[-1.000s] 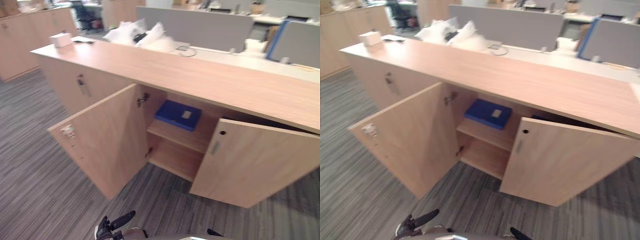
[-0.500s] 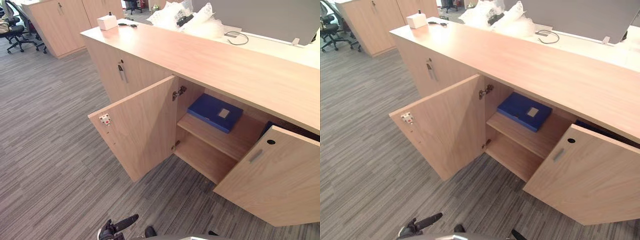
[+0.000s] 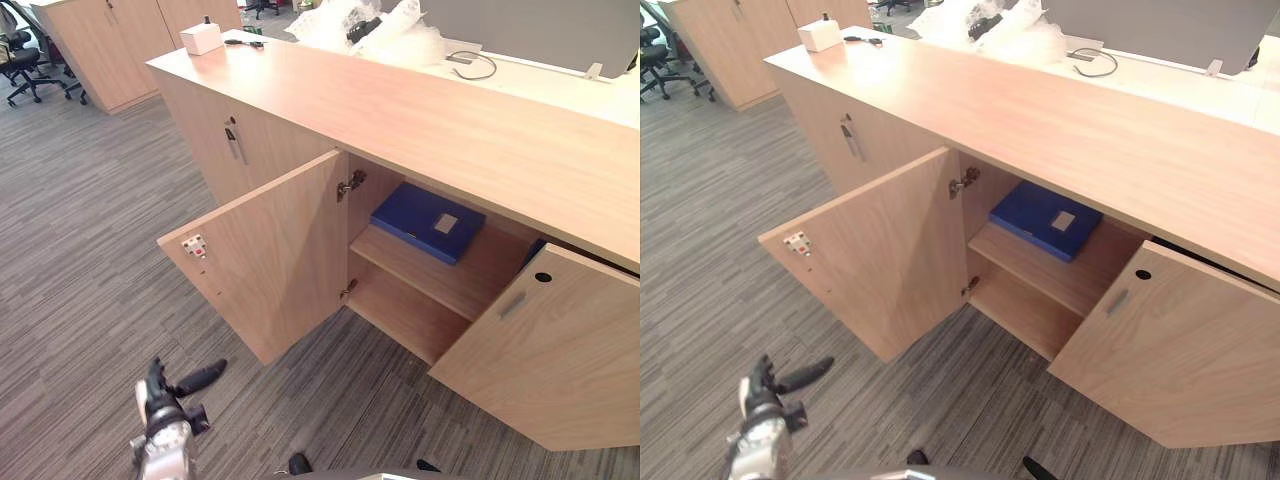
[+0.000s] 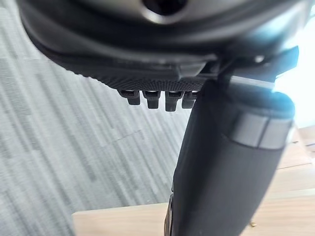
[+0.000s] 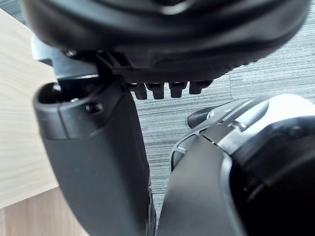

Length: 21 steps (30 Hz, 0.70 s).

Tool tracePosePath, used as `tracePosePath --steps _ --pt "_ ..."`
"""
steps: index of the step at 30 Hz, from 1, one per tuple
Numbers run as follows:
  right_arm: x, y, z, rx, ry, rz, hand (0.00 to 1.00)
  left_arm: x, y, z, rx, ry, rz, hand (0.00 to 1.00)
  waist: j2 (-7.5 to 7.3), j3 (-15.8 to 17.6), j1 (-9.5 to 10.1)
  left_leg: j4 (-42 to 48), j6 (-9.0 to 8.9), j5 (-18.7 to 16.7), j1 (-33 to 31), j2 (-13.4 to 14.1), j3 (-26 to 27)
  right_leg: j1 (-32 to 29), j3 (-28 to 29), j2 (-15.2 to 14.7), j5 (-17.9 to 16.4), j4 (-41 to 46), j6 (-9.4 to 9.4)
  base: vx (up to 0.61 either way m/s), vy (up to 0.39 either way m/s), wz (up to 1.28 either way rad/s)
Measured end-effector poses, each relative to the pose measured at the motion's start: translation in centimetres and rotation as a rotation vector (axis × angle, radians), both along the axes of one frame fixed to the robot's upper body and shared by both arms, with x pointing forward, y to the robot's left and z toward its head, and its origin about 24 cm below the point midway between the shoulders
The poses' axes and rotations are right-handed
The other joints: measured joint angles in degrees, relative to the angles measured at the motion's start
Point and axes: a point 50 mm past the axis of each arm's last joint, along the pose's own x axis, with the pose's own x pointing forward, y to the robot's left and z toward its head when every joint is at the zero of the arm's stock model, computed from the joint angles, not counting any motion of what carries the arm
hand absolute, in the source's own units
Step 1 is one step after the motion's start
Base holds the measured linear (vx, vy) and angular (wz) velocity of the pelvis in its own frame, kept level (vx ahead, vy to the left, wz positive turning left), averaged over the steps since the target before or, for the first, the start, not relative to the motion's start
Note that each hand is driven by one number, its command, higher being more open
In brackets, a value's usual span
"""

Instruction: Walk over to the cabinet, pick up the folder, carry it to the office cabinet, place the folder inside the office cabinet, then close the office cabinet door

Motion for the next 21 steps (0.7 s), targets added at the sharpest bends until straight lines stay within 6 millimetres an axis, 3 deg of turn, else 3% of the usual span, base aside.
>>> tracePosePath --steps 5,7,10,11,12,13,14,19,21 --pt "-0.7 0.0 0.0 0.013 0.005 -0.002 1.00 3.5 2.4 3.7 0.066 -0.116 -0.021 1.00 0.05 -1.10 -0.12 0.26 -0.43 -0.20 1.41 1.65 0.16 0.72 1.27 1.41 1.15 0.72 -1.39 0.05 -0.029 -0.04" --pt "-0.9 0.0 0.0 0.015 0.006 -0.011 1.00 5.5 2.2 5.1 0.077 -0.163 -0.085 1.00 0.13 -1.33 -0.17 0.41 -0.59 -0.16 1.74 2.70 0.05 0.51 1.88 2.09 1.64 2.04 -1.12 0.03 -0.042 0.05" --pt "-1.4 -0.2 0.0 0.010 0.009 -0.017 1.00 7.7 0.2 5.9 0.079 -0.190 -0.198 1.00 0.70 -1.80 -0.29 1.58 -0.89 -0.16 1.60 4.54 -0.12 -1.46 2.70 2.72 1.71 6.97 -1.03 0.03 -0.065 0.02" --pt "-1.6 -0.6 0.1 0.003 0.003 -0.030 1.00 7.9 -0.3 5.6 0.052 -0.194 -0.179 1.00 2.52 -1.52 -0.89 2.72 -0.95 -0.19 1.22 6.78 -0.41 -4.45 3.61 2.91 0.23 12.24 -1.13 0.02 -0.089 -0.03" --pt "-1.6 -0.6 0.1 0.002 0.000 -0.035 1.00 7.8 -0.3 5.5 0.047 -0.194 -0.171 1.00 2.74 -1.68 -1.03 2.89 -0.95 -0.19 1.12 7.21 -0.72 -4.88 3.91 3.32 -0.77 11.78 -1.04 -0.01 -0.084 0.02" --pt "-1.8 -0.7 0.2 -0.006 -0.007 -0.044 1.00 7.7 0.2 5.6 0.051 -0.196 -0.153 1.00 2.58 -1.94 -1.19 3.03 -1.38 -0.03 0.77 8.05 -1.05 -4.42 4.04 5.11 -0.84 1.35 -0.70 -0.04 -0.095 0.22" --pt "-2.5 -0.4 0.1 0.002 0.010 -0.052 1.00 7.9 0.6 6.1 0.073 -0.198 -0.167 1.00 0.53 -2.25 -1.11 3.16 -4.12 -1.04 0.61 7.02 -1.54 -5.09 3.63 3.90 3.97 -1.45 1.03 -0.02 -0.093 0.35" --pt "-3.7 -1.6 0.3 -0.027 0.037 -0.060 1.00 7.6 -0.9 4.6 -0.009 -0.167 -0.232 1.00 3.27 -2.63 0.06 3.13 -5.14 -0.63 0.76 8.01 -2.56 -4.49 3.55 5.06 3.26 -1.83 1.06 0.00 -0.077 0.10" --pt "-3.6 -1.5 0.3 -0.025 0.034 -0.048 1.00 7.7 -1.2 4.4 -0.057 -0.184 -0.241 1.00 3.24 -2.64 0.18 3.10 -5.19 -0.60 0.77 7.95 -2.65 -4.48 3.52 4.98 3.27 -1.74 1.02 -0.04 -0.003 0.02"
